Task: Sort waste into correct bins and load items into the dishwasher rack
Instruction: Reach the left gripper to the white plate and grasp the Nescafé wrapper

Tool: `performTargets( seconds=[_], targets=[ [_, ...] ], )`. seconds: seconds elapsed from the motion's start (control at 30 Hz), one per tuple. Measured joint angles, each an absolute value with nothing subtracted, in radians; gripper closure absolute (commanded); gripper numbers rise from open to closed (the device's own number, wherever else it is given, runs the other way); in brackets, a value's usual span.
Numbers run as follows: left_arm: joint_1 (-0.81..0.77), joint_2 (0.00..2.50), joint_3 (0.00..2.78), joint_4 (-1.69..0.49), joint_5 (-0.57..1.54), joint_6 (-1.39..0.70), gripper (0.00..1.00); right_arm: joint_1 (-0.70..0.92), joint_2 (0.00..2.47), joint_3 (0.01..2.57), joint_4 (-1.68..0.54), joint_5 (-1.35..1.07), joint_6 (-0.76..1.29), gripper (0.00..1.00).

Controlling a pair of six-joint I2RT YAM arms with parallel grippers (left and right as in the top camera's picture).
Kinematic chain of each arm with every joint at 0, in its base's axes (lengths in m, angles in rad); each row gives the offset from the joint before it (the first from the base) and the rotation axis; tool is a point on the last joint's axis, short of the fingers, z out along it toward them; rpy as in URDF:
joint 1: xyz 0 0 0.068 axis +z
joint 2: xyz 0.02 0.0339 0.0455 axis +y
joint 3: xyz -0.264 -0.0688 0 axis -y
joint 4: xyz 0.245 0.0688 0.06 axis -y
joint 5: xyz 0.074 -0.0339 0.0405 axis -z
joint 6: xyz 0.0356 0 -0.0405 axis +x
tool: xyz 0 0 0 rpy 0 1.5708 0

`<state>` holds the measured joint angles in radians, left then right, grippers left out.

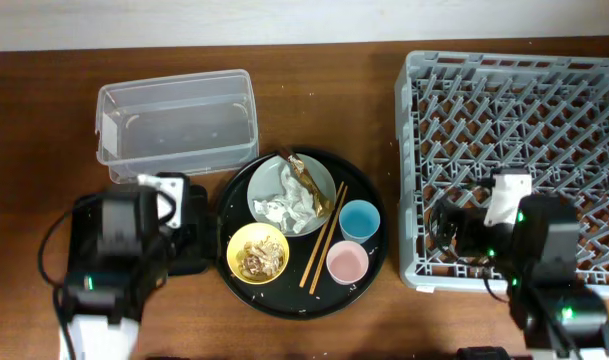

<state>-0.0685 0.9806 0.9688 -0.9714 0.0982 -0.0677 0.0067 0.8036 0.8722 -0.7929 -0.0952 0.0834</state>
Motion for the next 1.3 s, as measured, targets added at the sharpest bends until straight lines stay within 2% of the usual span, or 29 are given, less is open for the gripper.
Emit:
performTargets(
  seconds=[0.1, 0.17, 0.3, 0.47, 0.6, 0.8, 0.9, 0.97, 1.13, 1.23, 1.27, 1.3],
  targets=[
    [-0.068, 1.118, 1.124, -1.056, 0.124, -0.068, 0.01, 0.007, 0.890, 0.941, -0.861, -0.095, 0.083, 0.02],
    [-0.068, 1.168, 1.153, -1.015, 0.170, -0.067, 0.01, 0.007, 0.900, 0.941, -0.863, -0.095, 0.083, 0.02],
    [-0.102, 1.234, 1.157, -0.794, 0.227, -0.068, 0.01, 0.007, 0.900, 0.943, -0.872, -0.095, 0.083, 0.02],
    [-0.287, 1.429, 1.159, -0.601, 0.209, -0.075, 0.02, 0.007, 0.900, 0.946, -0.886, -0.095, 0.084, 0.02],
    [-0.409, 1.640, 1.162, -0.438, 0.206, -0.170, 0.11, 0.007, 0.901, 0.946, -0.888, -0.095, 0.083, 0.02],
    [-0.460, 1.824, 1.163, -0.307, 0.138, -0.316, 0.11, 0.007, 0.900, 0.947, -0.887, -0.095, 0.083, 0.02],
    [-0.460, 1.870, 1.163, -0.268, 0.122, -0.337, 0.33, 0.007, 0.900, 0.947, -0.887, -0.095, 0.084, 0.02],
    [-0.460, 1.893, 1.163, -0.244, 0.118, -0.349, 0.43, 0.007, 0.900, 0.947, -0.887, -0.095, 0.084, 0.02],
    [-0.460, 1.895, 1.163, -0.212, 0.115, -0.357, 0.50, 0.007, 0.900, 0.947, -0.887, -0.095, 0.083, 0.02],
    [-0.460, 1.908, 1.163, -0.205, 0.115, -0.359, 0.63, 0.007, 0.900, 0.947, -0.887, -0.095, 0.084, 0.02],
    [-0.460, 1.910, 1.163, -0.204, 0.115, -0.361, 0.73, 0.007, 0.900, 0.947, -0.887, -0.095, 0.084, 0.02],
    [-0.460, 1.913, 1.163, -0.189, 0.115, -0.360, 0.75, 0.007, 0.900, 0.947, -0.887, -0.095, 0.084, 0.02]
  ],
)
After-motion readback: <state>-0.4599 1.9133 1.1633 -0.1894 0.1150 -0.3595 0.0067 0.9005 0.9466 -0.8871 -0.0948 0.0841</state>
